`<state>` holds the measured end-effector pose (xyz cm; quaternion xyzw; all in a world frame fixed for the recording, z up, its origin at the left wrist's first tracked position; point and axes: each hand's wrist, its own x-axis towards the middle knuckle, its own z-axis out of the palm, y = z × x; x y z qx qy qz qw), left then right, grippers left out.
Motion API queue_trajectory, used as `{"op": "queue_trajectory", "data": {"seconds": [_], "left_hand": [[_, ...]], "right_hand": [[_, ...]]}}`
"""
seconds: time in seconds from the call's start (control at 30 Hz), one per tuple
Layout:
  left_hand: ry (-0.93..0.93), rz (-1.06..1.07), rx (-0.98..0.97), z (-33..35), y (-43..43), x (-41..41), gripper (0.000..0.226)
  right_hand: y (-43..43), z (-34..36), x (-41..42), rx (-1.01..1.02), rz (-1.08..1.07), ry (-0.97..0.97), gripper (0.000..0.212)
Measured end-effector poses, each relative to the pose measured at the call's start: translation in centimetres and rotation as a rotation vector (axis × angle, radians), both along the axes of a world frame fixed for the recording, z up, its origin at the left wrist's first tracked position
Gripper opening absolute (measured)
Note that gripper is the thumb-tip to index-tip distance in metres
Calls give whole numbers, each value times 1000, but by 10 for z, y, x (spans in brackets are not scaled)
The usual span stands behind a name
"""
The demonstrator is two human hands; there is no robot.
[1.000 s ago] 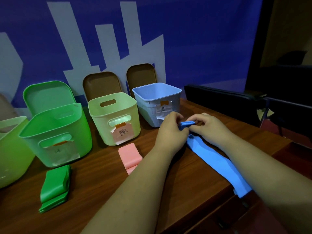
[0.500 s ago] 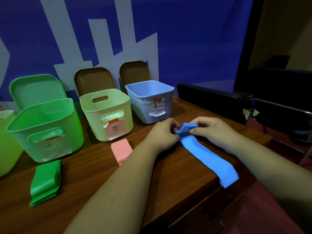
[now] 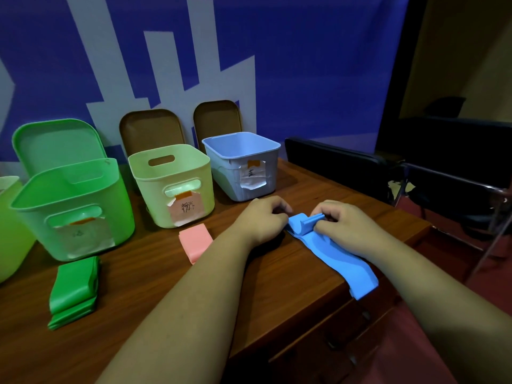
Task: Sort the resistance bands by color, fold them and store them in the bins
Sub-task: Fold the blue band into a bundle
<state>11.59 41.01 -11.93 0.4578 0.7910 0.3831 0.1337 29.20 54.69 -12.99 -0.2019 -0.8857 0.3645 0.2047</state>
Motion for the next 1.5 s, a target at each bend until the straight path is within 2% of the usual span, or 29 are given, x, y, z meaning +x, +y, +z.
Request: {"op": "queue_trajectory", "data": {"seconds": [0.17,0.33,0.5,0.63,0.77,0.83,0.9,1.03,1.17,1.33,1.5], "left_hand": [[-22,-17,14,3,-2,2,22],[100,-43,11,-3,2,-2,9],[113,-34,-30,-5,3,-5,20],[188,-34,-72,-4,5,-1,17],[249,-40,-103,0,6,4,18],[216,-31,-98,1,6,5,19],[155,-24,-72,0,6,5,17],[86,27,24,1,6,8,16],[66,94,87,3,8,10,24],[149,227,161,-1,14,1,22],[231,309,199,-4,15,-16,27]], "right_hand": [[-1,2,1,15,-16,-19,16],[-3,3,2,49,-14,-19,18],[-4,4,3,-25,-10,38,24],[-5,4,2,-63,-56,69,39],[-5,4,2,-57,-64,46,42],[-5,5,2,-69,-68,42,41],[-4,4,2,-70,-81,53,36],[0,1,-2,-73,-88,83,11],[5,0,-10,-99,-48,56,25],[15,3,-30,-98,-62,-60,35],[22,18,-60,-78,-38,-89,34]]}}
